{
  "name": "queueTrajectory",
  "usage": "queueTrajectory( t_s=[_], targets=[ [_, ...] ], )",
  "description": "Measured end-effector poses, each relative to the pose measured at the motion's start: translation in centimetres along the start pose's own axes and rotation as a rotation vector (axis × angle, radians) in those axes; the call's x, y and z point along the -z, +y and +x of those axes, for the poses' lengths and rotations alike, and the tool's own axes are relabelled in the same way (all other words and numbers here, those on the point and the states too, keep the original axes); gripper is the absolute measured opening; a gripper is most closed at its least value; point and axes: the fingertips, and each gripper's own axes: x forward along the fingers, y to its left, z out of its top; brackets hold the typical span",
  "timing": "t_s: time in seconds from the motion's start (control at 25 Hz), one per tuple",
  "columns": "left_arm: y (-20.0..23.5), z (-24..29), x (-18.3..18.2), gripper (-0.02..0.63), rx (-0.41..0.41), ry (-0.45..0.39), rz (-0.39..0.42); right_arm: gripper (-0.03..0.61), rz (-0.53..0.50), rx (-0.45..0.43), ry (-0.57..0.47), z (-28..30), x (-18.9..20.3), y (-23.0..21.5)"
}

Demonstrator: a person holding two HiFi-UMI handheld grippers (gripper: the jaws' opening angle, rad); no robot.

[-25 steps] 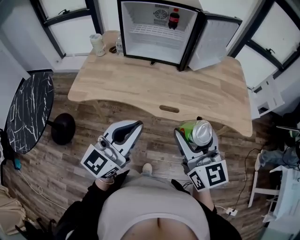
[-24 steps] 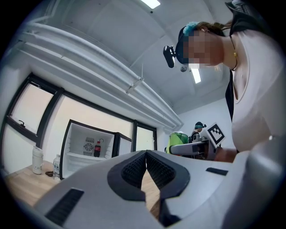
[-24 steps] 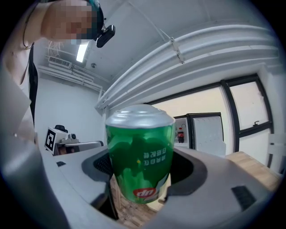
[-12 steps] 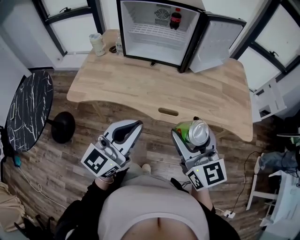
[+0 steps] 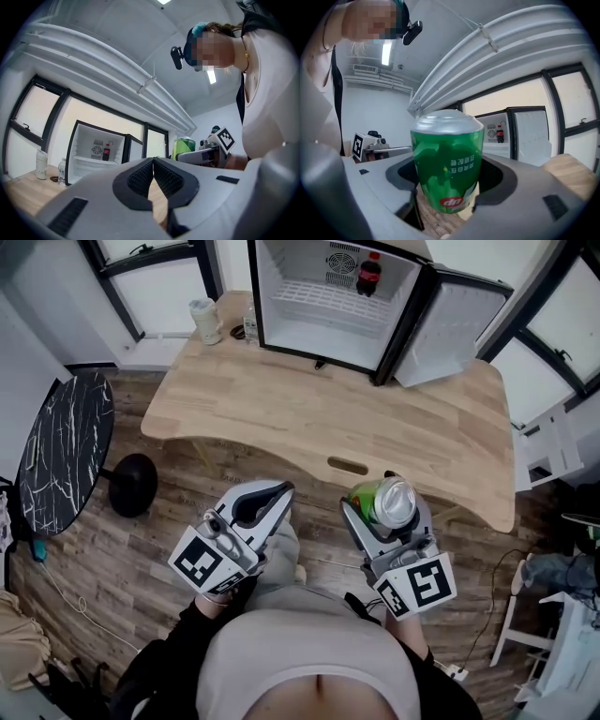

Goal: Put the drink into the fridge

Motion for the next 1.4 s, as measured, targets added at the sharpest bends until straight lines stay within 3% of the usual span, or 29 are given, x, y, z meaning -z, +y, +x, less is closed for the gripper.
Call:
queueTrajectory(
  t_s=[0.44,1.4],
  targets=[
    [4.7,4.0,0.5,0.008,0.037,-0.021,-0.004,0.350,-0.011,0.006,0.002,4.5,-0.1,-2.4],
    [23.4,15.7,0.7,0.008,0.163,0.006,-0.006,0.350,0.003,0.118,-0.022,22.5,-2.0,-12.9]
  ],
)
